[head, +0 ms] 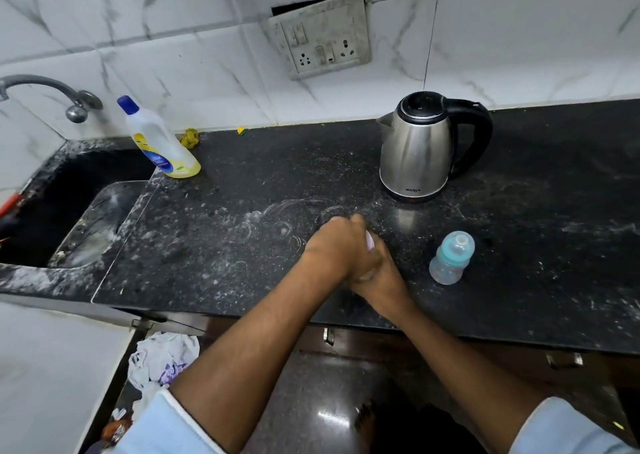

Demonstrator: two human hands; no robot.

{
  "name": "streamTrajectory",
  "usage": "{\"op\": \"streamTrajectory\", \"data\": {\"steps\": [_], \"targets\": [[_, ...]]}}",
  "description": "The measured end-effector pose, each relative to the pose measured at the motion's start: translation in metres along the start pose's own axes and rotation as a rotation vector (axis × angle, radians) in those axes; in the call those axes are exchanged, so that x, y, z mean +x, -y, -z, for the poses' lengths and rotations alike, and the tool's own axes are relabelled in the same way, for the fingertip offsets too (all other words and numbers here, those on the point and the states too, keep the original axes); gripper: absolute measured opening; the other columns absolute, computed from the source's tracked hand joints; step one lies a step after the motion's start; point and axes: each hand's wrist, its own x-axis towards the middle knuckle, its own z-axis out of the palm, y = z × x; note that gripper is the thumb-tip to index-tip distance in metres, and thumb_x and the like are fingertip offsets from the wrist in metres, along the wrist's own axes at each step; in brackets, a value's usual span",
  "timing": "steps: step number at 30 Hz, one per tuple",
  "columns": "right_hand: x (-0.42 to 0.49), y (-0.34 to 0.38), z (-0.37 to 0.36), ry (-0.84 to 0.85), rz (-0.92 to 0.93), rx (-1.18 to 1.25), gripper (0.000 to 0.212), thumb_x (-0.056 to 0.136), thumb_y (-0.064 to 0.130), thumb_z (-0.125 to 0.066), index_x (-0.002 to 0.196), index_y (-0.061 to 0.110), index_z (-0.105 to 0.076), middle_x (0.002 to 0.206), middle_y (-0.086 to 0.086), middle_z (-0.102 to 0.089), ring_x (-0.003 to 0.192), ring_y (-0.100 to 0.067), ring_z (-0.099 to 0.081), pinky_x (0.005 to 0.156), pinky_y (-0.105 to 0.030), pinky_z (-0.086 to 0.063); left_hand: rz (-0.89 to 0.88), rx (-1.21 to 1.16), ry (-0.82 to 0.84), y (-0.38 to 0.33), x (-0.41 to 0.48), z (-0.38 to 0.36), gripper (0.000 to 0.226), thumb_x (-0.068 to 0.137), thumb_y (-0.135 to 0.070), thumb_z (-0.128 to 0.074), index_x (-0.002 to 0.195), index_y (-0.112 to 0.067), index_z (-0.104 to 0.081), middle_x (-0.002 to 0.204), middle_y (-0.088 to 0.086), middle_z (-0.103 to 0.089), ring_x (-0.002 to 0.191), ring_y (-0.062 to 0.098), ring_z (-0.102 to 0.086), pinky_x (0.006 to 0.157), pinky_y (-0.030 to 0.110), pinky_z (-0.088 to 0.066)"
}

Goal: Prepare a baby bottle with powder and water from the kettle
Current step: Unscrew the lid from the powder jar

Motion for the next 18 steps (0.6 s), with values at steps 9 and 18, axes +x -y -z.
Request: {"op": "streamTrajectory", "data": {"steps": [9, 18], "targets": [[-0.001, 0.003, -0.001, -0.005, 0.024, -0.057, 0.094, 0.07, 0.013, -0.097, 0.147, 0.02, -0.045, 0.143, 0.001, -0.058, 0.133, -0.014, -0.055, 0.117, -0.044, -0.042, 0.231, -1.507, -0.394, 0.102, -0.012, -0.037, 0.064, 0.07, -0.059, -0.083, 0.116, -0.023, -0.056, 0.117, 0.01, -0.07, 0.09, 0.018, -0.075, 0.079, 0.035, -0.063], [-0.005, 0.004, 0.0, 0.017, 0.029, -0.052, 0.095, 0.071, 0.011, -0.096, 0.149, 0.02, -0.042, 0.145, 0.002, -0.057, 0.135, -0.011, -0.054, 0.118, -0.035, -0.04, 0.291, -0.908, -0.612, 0.128, -0.02, -0.132, 0.064, 0.074, -0.041, -0.093, 0.113, -0.031, -0.043, 0.111, -0.008, -0.058, 0.103, 0.015, -0.06, 0.083, 0.02, -0.045]]}}
